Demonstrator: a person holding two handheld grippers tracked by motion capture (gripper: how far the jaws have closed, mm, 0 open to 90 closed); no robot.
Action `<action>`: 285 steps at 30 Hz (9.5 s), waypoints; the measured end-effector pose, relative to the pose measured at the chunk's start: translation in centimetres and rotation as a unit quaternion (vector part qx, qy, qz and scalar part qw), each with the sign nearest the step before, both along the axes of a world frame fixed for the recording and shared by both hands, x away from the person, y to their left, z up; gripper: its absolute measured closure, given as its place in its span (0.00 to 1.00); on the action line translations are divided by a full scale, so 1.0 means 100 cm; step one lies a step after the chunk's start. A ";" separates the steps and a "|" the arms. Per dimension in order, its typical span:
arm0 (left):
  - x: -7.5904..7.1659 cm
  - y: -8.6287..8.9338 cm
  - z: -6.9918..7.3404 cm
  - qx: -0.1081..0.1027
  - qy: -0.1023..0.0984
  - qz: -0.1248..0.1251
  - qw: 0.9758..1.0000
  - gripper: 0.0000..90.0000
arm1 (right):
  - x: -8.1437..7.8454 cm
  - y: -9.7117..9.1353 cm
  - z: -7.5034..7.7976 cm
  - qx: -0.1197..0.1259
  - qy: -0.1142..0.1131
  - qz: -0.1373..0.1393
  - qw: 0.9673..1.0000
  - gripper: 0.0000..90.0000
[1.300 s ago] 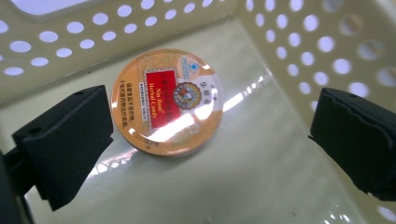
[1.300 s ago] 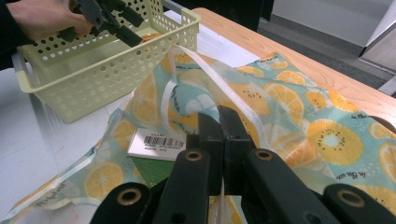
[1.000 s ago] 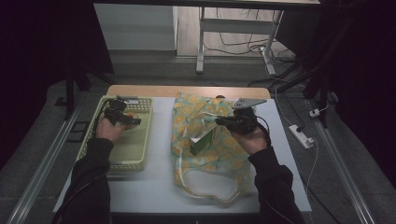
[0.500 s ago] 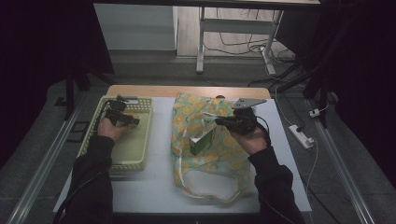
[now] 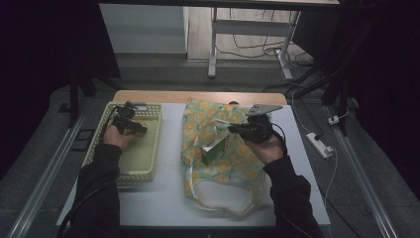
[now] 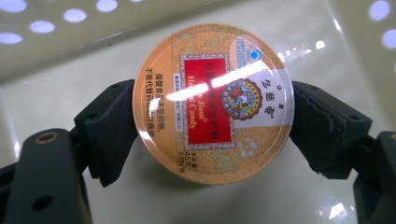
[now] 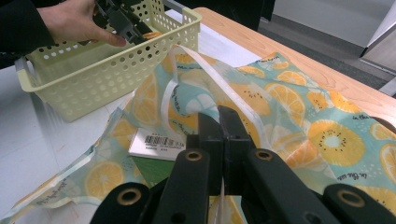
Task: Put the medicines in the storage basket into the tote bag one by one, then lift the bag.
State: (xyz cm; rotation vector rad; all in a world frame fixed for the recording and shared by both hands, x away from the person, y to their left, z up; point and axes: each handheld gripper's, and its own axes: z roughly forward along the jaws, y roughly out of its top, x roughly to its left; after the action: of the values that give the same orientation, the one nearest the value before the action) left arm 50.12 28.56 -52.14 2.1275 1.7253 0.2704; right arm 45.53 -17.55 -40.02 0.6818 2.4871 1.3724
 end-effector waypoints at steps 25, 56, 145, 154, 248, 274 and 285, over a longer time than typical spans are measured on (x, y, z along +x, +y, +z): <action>-0.032 -0.002 0.036 -0.048 -0.071 -0.023 0.996 0.23 | 0.000 -0.001 0.001 0.003 -0.002 -0.005 1.000 0.99; -0.103 -0.038 0.085 -0.089 -0.151 -0.114 0.978 0.23 | -0.001 -0.001 0.001 0.003 -0.001 -0.004 1.000 0.99; -0.120 -0.261 0.053 -0.134 -0.158 -0.332 0.920 0.23 | 0.000 -0.001 -0.001 0.002 0.000 -0.004 1.000 0.99; -0.112 -0.271 0.045 -0.125 -0.161 -0.329 0.922 0.23 | 0.000 -0.001 -0.001 0.002 0.000 -0.004 1.000 0.99; -0.132 -0.232 0.054 -0.198 -0.142 -0.363 0.899 0.02 | -0.001 -0.003 0.001 0.002 0.000 -0.006 1.000 0.99; -0.143 -0.219 0.028 -0.183 -0.113 -0.346 0.913 0.00 | -0.002 -0.003 0.000 0.000 0.000 -0.006 1.000 0.99; -0.142 -0.220 0.008 -0.168 -0.101 -0.353 0.915 0.00 | -0.001 -0.001 -0.003 -0.003 0.003 -0.004 1.000 0.99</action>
State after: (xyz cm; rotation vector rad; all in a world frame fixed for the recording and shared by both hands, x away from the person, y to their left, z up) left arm 35.96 6.54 -51.36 2.1964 0.7378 -0.0171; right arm 45.41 -17.68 -40.29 0.6956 2.4897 1.3623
